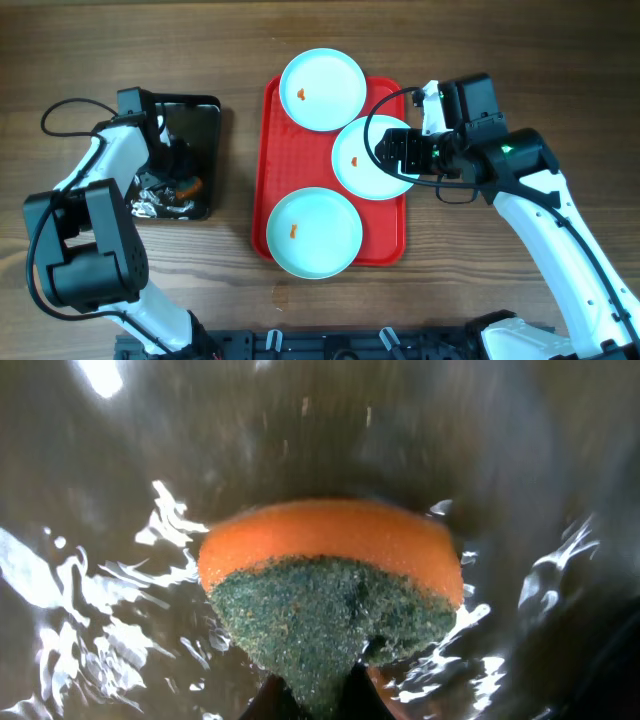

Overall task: Clean dirty plates on tray and stack at the side
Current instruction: 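Grasp the orange-green sponge with the left gripper and dip it in water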

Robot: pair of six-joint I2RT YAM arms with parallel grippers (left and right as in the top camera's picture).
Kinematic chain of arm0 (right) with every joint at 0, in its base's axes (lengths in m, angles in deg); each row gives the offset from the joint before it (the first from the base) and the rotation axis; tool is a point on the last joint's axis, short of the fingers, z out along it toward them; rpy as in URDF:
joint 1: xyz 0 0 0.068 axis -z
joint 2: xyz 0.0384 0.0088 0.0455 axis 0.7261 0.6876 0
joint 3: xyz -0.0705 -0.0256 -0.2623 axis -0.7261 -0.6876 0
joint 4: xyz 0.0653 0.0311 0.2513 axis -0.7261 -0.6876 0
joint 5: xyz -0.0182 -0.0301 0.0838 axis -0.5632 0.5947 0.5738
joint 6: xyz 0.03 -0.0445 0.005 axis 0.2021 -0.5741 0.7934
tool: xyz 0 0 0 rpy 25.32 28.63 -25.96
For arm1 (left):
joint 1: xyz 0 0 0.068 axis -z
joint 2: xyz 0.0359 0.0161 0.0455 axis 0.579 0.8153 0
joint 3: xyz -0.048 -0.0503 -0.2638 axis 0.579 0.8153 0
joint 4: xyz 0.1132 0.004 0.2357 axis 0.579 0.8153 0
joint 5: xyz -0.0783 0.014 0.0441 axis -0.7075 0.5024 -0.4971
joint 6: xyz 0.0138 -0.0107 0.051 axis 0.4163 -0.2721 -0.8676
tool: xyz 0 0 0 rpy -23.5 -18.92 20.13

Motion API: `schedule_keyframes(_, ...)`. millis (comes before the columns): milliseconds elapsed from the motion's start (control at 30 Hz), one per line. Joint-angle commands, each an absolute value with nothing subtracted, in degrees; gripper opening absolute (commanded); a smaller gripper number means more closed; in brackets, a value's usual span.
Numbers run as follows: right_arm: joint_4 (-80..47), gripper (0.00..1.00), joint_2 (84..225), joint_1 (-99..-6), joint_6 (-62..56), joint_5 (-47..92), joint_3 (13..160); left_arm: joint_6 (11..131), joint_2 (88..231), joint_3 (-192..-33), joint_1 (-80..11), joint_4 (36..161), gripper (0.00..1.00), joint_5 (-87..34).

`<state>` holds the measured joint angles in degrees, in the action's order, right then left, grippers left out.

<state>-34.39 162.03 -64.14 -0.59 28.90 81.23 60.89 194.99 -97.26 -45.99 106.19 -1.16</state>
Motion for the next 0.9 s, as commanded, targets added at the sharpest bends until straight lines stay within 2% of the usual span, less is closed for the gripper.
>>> schedule_keyframes(0,-34.5,0.89,162.5,-64.4,0.0,29.4,81.2,57.6,191.2,-100.4,-46.1,111.9,0.04,-1.2)
schedule_keyframes(33,-34.5,0.89,162.5,-64.4,0.1,29.4,81.2,57.6,190.1,-101.0,-46.1,112.7,0.04,-1.2)
schedule_keyframes(67,-34.5,0.89,162.5,-64.4,0.0,29.4,81.2,57.6,189.0,-101.1,-46.1,112.9,0.24,-1.2)
schedule_keyframes(100,-34.5,0.89,162.5,-64.4,0.0,29.4,81.2,57.6,188.0,-101.1,-46.1,112.9,0.36,-1.2)
schedule_keyframes(167,-34.5,0.89,162.5,-64.4,0.0,29.4,81.2,57.6,187.0,-101.1,-46.1,112.7,0.53,-1.2)
schedule_keyframes(267,-34.5,0.89,162.5,-64.4,0.0,29.4,81.2,57.6,187.6,-100.9,-46.1,112.8,0.57,-1.2)
schedule_keyframes(500,-34.5,0.89,162.5,-64.4,0.1,29.4,81.2,57.7,189.4,-95.2,-46.1,108.6,0.47,-1.2)
schedule_keyframes(700,-34.5,0.89,162.4,-64.4,0.1,29.4,81.2,58.1,190.0,-89.9,-46.1,102.7,0.04,-1.3)
schedule_keyframes(867,-34.5,0.89,162.5,-64.4,0.0,29.4,81.2,57.4,189.5,-90.7,-46.1,103.3,0.04,-3.6)
